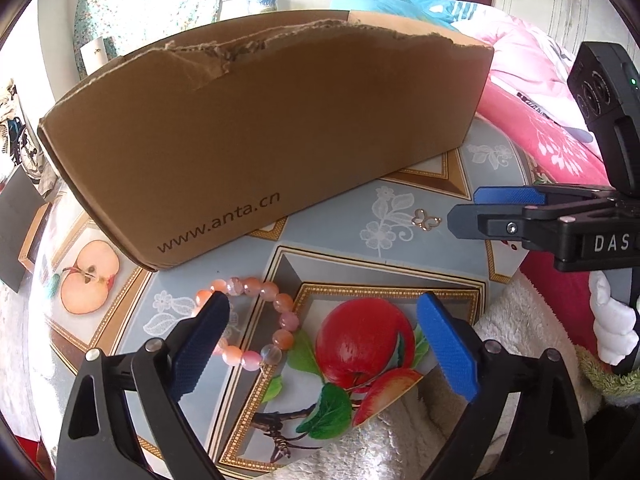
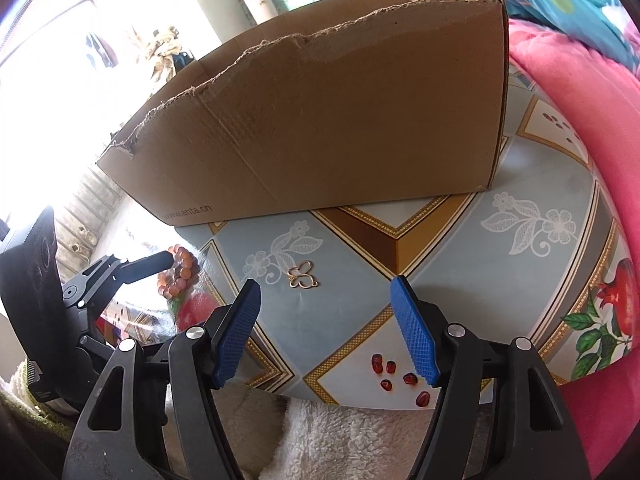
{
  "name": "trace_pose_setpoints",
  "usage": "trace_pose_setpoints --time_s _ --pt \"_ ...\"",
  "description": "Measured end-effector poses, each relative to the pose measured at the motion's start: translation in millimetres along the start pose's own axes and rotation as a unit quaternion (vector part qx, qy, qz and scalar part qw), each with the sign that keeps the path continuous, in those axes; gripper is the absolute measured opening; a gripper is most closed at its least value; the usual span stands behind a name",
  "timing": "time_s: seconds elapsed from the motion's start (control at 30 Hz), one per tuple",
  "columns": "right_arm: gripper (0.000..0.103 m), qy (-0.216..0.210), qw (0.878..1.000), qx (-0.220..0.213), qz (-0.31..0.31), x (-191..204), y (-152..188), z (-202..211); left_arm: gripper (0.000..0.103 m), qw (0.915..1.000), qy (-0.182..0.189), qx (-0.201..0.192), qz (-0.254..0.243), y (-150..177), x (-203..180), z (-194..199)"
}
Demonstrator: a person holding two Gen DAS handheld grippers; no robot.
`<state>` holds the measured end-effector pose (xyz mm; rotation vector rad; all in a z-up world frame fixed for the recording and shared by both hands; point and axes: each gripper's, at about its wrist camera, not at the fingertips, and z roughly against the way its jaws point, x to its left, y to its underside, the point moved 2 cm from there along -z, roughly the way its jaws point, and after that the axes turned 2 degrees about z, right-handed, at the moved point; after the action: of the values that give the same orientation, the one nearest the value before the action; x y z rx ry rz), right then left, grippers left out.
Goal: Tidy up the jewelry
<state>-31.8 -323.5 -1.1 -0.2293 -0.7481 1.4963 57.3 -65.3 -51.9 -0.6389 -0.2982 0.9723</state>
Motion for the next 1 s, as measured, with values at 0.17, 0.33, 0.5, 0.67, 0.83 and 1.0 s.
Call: trace_pose_setpoints --time_s 0.17,0.33,0.5,0.67,0.83,1.0 --pt "0.064 0.010 1.000 0.022 0.016 7 -7 -5 0.090 0.9997 0.001 -0.024 -0.003 4 8 14" --pt "0.064 0.018 1.000 0.016 0.010 10 -14 -6 0.088 0.9993 0.006 -0.038 -0.001 4 11 26" --pt "0.064 0.020 1.000 0.008 0.003 12 -21 -6 0.085 0.9987 0.016 -0.048 -0.008 4 10 35" --pt "0.064 0.024 1.000 -0.004 -0.005 8 -17 -1 0.080 0.9971 0.042 -0.059 -0.025 -3 -6 41" --pt "0.056 0.048 0.999 -0.019 -0.007 0 -7 9 0.070 0.9942 0.059 -0.083 -0.036 -13 -26 40" --pt "0.048 0.060 0.998 -0.023 -0.026 -12 2 14 0.054 0.9931 0.083 -0.076 -0.033 -24 -46 22"
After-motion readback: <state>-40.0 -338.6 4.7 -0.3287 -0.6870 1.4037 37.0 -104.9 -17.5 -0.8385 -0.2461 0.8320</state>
